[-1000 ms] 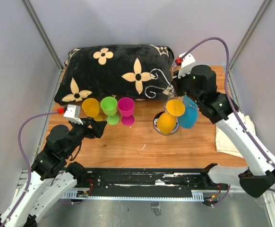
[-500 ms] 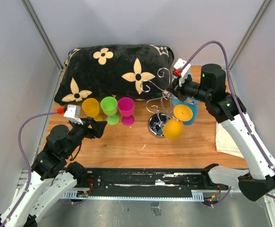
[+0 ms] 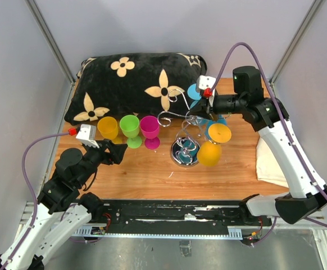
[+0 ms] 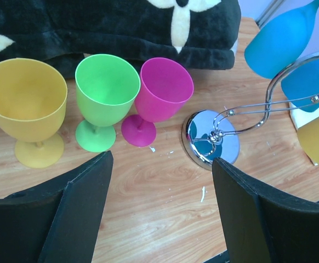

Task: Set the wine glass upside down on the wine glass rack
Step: Adjust the wine rack at the center of the board.

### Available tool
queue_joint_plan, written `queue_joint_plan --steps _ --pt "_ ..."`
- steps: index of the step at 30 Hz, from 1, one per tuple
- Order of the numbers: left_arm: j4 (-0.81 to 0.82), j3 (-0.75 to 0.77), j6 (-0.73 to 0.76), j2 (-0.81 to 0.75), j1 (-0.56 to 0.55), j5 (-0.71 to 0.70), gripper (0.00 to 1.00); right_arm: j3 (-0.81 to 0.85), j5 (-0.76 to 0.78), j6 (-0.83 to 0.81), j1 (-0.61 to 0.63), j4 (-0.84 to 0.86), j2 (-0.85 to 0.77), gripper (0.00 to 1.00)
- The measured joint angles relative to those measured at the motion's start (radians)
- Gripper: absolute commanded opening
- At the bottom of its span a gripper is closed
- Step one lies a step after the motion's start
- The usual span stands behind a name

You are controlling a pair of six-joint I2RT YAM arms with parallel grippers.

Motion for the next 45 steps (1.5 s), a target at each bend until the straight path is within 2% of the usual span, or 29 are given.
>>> queue_joint_plan --steps 4,8,15,23,28,31,33,37,39,41,45 --pt "0.000 0.000 0.000 0.000 0.000 0.000 0.78 0.015 -0.098 -0.085 -0.004 -0.053 0.009 0.02" --pt "0.000 0.000 0.000 0.000 0.000 0.000 0.77 0.044 -0.192 -0.145 -0.029 -0.119 0.027 0.07" --pt "0.000 -0.001 0.000 0.000 0.000 0.000 0.78 0.124 -0.262 -0.217 -0.045 -0.177 0.117 0.15" --pt "0.000 -0.001 0.000 0.005 0.000 0.000 0.77 0.129 -0.282 -0.217 -0.045 -0.129 0.130 0.39" --pt "0.000 -0.001 0.000 0.005 0.000 0.000 0.77 0.121 -0.269 -0.150 -0.045 -0.041 0.120 0.51" --pt "0.000 -0.002 0.000 0.005 0.000 0.000 0.77 0.117 -0.256 -0.100 -0.045 0.010 0.106 0.63" --pt "0.001 -0.002 0.000 0.005 0.000 0.000 0.78 0.108 -0.245 -0.067 -0.044 0.047 0.091 0.65" --pt "0.001 -0.006 0.000 0.005 0.000 0.000 0.78 0.015 -0.163 0.057 -0.024 0.181 0.013 0.69" --pt "0.002 -0.006 0.000 0.005 0.000 0.000 0.78 -0.079 -0.058 0.136 0.018 0.281 -0.047 0.71" --pt "0.002 -0.006 0.000 0.005 0.000 0.000 0.77 -0.148 0.074 0.202 0.090 0.360 -0.089 0.77" --pt "0.003 -0.006 0.000 0.003 0.000 0.000 0.78 -0.226 0.360 0.320 0.243 0.480 -0.117 0.79"
